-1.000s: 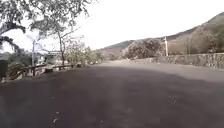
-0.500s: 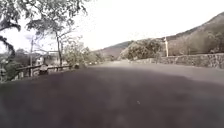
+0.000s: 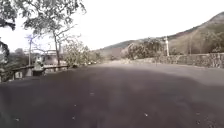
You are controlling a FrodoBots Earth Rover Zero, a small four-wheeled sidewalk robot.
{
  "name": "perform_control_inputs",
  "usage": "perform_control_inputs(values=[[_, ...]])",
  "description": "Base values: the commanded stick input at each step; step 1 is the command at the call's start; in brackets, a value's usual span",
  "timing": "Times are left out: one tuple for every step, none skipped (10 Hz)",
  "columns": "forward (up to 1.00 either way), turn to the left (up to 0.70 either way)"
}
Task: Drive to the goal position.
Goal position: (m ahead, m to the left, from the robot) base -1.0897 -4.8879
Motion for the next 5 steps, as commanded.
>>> perform_control_inputs(values=[[0.7, 0.0], [0.7, 0.0], [0.7, 0.0], [0.7, 0.0], [0.7, 0.0]])
